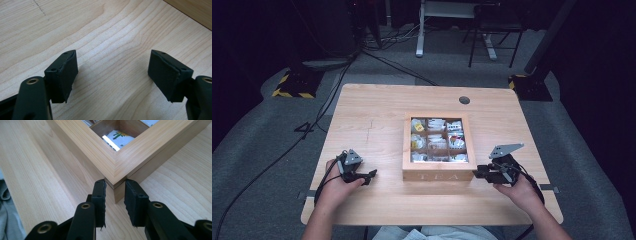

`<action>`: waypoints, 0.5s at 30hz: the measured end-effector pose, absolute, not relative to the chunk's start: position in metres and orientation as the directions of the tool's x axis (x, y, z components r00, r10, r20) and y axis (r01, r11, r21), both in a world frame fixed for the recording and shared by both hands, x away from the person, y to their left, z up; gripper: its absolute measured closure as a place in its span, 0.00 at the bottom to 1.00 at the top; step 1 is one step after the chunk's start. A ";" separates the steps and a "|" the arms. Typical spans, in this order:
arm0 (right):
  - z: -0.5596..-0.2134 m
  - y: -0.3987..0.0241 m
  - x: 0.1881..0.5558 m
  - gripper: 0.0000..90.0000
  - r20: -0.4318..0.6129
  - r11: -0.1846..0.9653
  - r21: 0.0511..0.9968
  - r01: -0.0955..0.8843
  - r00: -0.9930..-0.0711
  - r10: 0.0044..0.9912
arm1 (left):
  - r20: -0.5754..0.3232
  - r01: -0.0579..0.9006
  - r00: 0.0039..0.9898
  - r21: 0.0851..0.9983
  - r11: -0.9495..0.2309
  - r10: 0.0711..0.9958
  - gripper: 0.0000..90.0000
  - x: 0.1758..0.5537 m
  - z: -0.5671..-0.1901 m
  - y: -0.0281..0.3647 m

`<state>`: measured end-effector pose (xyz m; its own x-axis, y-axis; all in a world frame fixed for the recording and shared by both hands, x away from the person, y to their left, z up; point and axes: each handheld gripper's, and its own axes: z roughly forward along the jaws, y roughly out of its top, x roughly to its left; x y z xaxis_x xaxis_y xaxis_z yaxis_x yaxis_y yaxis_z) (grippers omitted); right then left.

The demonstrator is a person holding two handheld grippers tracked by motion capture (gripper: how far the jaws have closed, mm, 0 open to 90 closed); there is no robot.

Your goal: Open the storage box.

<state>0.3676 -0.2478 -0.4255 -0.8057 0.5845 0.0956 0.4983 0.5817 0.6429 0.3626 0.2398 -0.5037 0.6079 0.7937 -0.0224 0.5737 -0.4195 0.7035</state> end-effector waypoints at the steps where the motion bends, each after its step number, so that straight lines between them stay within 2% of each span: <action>1: -0.425 -0.247 0.367 0.79 0.086 0.586 0.643 0.493 -0.807 0.584 | -0.022 0.573 0.608 0.704 -0.420 0.794 0.28 0.363 -0.504 0.240; 5: -0.424 -0.247 0.366 0.84 0.073 0.598 0.637 0.487 -0.810 0.582 | -0.021 0.572 0.608 0.704 -0.421 0.793 0.28 0.363 -0.504 0.240; 6: -0.424 -0.247 0.365 0.89 0.058 0.604 0.638 0.477 -0.812 0.580 | -0.020 0.573 0.609 0.703 -0.422 0.793 0.27 0.363 -0.503 0.240; 11: -0.423 -0.247 0.364 0.91 0.054 0.608 0.636 0.476 -0.813 0.580 | -0.019 0.573 0.609 0.703 -0.423 0.793 0.27 0.363 -0.503 0.240; 15: -0.422 -0.249 0.364 0.98 0.069 0.603 0.636 0.481 -0.814 0.577 | -0.019 0.572 0.609 0.703 -0.423 0.793 0.27 0.363 -0.503 0.240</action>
<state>0.3640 -0.2485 -0.4223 -0.8141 0.5767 0.0686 0.4810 0.6032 0.6362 0.3628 0.2400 -0.5034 0.6094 0.7927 -0.0189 0.5721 -0.4231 0.7026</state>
